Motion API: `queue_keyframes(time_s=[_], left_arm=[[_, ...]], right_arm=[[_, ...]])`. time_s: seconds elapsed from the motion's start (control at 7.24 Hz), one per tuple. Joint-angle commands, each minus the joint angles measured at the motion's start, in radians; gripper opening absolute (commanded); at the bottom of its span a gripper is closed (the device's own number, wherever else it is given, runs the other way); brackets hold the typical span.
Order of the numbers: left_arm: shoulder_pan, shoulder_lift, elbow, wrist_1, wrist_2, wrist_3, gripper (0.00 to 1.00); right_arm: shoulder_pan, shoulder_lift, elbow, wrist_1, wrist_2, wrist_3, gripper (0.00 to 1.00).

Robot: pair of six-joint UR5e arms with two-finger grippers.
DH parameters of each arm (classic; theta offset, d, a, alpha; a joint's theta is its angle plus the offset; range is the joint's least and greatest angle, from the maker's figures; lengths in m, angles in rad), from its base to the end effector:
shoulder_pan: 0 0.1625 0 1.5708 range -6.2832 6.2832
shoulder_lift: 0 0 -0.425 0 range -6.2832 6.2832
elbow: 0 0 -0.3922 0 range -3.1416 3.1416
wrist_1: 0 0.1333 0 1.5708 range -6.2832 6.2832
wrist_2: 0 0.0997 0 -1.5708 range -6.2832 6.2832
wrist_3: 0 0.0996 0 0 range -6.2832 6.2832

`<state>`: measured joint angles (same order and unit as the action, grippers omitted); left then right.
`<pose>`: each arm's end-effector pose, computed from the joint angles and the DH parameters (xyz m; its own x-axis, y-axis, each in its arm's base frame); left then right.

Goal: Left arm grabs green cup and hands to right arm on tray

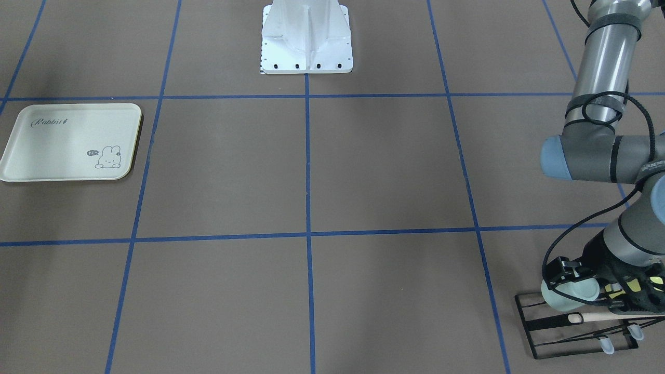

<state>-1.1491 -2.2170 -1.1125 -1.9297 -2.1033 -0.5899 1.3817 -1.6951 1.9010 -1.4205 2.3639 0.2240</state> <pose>0.2401 -0.7373 0.4500 0.7579 0.0597 -0.6496 0.0866 0.9778 0.1909 -0.0232 -0.4527 0.5348 0.6655 -0.1621 0.7286 0.0291 0.9810 0.1917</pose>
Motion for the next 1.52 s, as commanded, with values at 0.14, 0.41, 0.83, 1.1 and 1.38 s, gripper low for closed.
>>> queue_keyframes(time_s=[0.14,0.41,0.83,1.1,1.38], left_arm=[[-0.007,-0.003,0.003,0.002,0.017,0.022,0.92],[-0.007,-0.006,0.002,0.002,0.016,0.015,0.63],[-0.015,-0.007,-0.054,0.021,0.005,0.005,0.00],[-0.047,-0.001,-0.181,0.165,-0.017,0.012,0.00],[-0.064,0.043,-0.362,0.303,-0.017,0.015,0.00]], right_arm=[[-0.001,0.000,0.000,0.000,0.000,0.000,1.00],[-0.001,0.000,0.000,0.002,0.000,0.000,1.00],[-0.001,0.000,0.001,0.002,0.000,0.000,1.00],[-0.001,0.000,0.001,0.002,0.000,0.000,1.00],[-0.004,0.000,0.000,0.002,0.000,0.003,1.00]])
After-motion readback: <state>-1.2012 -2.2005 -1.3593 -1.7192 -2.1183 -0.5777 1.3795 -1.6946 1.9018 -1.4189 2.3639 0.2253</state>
